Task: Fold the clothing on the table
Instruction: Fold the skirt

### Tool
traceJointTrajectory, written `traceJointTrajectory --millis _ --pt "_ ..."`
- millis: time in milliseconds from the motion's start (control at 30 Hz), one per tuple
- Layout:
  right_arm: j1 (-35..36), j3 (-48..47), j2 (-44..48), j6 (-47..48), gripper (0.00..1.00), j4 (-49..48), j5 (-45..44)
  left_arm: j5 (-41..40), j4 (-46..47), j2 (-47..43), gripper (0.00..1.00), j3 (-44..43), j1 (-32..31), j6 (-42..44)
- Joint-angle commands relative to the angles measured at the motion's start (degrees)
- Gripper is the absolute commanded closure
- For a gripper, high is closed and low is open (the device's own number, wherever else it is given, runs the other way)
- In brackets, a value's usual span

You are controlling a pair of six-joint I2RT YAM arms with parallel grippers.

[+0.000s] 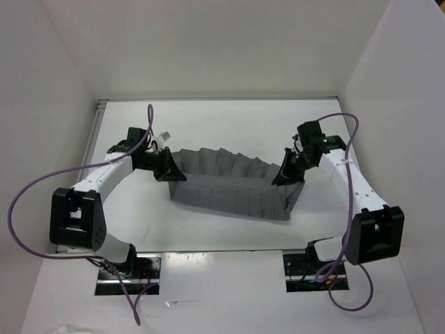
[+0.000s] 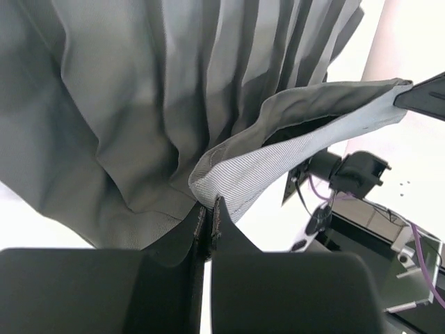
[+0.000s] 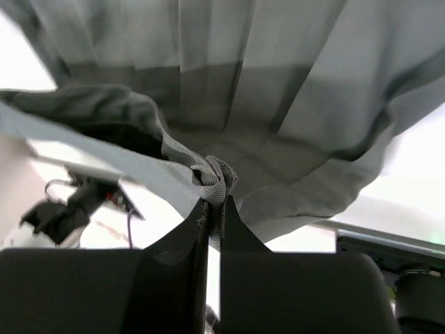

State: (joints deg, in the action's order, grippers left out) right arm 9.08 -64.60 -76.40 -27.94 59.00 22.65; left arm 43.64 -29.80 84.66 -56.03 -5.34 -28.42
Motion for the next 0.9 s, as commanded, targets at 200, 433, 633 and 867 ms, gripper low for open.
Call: traceJointTrajectory --millis 200,433,633,867 --pt "-1.44 -11.34 -7.88 -2.03 1.0 -1.15 -17.99 -4.44 8.16 11.55 1.0 -16.98 0.25 0.48" --pt "-1.44 -10.11 -12.18 -3.78 1.0 -5.47 -18.0 -5.58 11.87 20.88 1.0 -25.61 -2.04 -0.67" --pt "-1.44 -10.64 -13.77 -5.1 1.0 -7.59 -18.87 -6.46 13.63 24.23 1.0 -28.34 -2.04 -1.37" --pt "-1.44 -11.77 -15.88 -5.63 1.0 -6.27 -23.8 -5.76 15.74 28.62 1.0 -34.4 -3.09 -2.51"
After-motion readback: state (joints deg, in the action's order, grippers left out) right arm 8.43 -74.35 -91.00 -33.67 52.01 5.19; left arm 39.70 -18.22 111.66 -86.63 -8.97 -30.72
